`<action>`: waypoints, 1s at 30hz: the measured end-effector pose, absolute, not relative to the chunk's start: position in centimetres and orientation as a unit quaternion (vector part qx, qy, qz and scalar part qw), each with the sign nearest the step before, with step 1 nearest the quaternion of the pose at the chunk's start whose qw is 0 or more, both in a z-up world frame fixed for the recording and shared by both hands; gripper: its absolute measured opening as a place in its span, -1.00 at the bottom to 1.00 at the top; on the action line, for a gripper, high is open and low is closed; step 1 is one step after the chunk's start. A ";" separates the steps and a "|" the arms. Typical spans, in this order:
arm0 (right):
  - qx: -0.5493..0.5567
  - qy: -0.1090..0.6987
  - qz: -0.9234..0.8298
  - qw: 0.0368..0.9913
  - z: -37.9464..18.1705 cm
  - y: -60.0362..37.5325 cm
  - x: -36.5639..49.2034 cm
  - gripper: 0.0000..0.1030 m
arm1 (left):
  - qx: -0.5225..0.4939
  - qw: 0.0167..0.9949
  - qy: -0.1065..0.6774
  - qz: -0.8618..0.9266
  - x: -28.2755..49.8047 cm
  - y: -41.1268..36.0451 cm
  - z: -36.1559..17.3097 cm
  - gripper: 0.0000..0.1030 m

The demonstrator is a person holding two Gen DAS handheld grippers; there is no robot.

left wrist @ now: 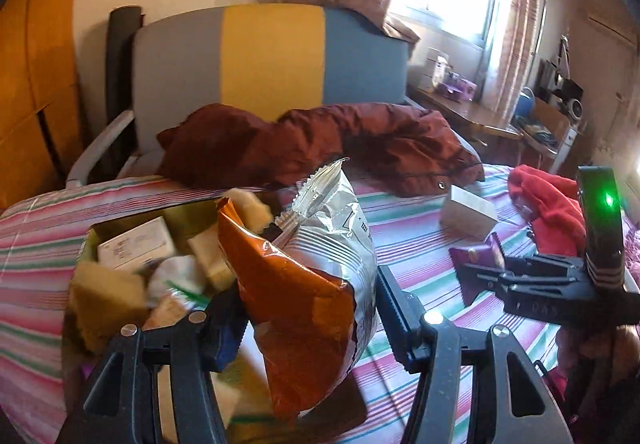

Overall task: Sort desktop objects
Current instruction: 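Carry the purple packet and chip bag over the gold tray, then lower both packets into the tray and open both tools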

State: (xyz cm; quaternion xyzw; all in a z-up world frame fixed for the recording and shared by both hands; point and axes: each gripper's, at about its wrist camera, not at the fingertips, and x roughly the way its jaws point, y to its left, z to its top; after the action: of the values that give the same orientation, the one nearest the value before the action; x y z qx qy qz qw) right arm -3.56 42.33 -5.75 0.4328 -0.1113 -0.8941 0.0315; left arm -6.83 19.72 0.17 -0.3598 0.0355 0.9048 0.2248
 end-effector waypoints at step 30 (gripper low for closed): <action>0.423 -0.154 -0.879 0.158 -4.2 25.6 -11.2 0.29 | -0.379 0.214 -0.093 0.895 -9.9 5.2 -1.2 0.44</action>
State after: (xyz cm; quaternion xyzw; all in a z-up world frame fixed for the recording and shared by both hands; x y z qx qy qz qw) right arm -11.18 25.58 -4.20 0.4234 -0.1539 -0.8787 0.1582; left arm -9.94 5.24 -1.25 -0.3794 -0.0935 0.8954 0.2135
